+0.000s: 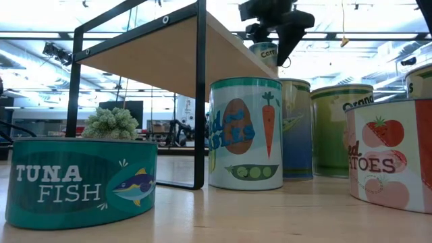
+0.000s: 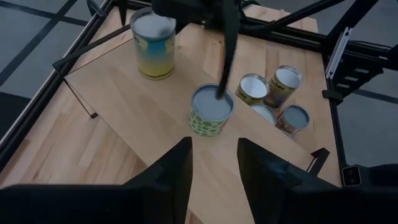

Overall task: Pick and place cans onto a shelf
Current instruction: Put the canned carrot on the shelf, then put the canned orange on the shelf

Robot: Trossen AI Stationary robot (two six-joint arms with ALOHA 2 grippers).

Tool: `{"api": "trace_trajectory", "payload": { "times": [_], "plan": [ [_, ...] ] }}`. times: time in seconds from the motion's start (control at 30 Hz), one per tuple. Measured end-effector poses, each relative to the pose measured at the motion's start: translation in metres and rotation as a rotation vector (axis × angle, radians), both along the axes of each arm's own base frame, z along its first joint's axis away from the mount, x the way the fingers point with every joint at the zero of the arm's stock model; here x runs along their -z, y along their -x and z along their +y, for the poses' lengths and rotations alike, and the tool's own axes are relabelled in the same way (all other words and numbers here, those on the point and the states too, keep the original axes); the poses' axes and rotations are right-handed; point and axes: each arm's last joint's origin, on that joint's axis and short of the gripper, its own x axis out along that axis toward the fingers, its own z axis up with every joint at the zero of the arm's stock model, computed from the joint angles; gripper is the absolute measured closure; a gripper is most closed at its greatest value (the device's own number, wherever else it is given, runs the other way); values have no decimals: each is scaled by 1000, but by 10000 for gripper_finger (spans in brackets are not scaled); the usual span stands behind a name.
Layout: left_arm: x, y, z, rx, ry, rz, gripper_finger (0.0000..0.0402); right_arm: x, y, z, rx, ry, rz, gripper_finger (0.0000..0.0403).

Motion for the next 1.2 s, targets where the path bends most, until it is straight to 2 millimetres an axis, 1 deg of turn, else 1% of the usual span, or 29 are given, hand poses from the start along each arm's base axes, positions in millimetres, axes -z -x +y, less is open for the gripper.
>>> {"api": "trace_trajectory", "payload": {
  "times": [0.3,0.47,0.73,0.87,1.0,1.07,1.2],
  "plan": [
    [0,0,1,-24,-26,-1,269,-4,-10,-15,120,41,-157,9],
    [0,0,2,-42,-75,1,269,-7,-13,-23,168,107,-209,9],
    [0,0,2,-43,-81,1,269,-11,-17,-38,215,156,-296,9],
    [0,0,2,-43,-81,1,269,-11,-15,-43,222,160,-294,9],
    [0,0,2,-46,-82,1,269,-11,-14,-43,224,163,-276,9],
    [0,-1,2,-55,-76,4,269,-13,-9,-38,227,174,-236,9],
    [6,-10,1,-49,-81,29,269,-27,4,-25,289,118,-237,12]
  ]
}}
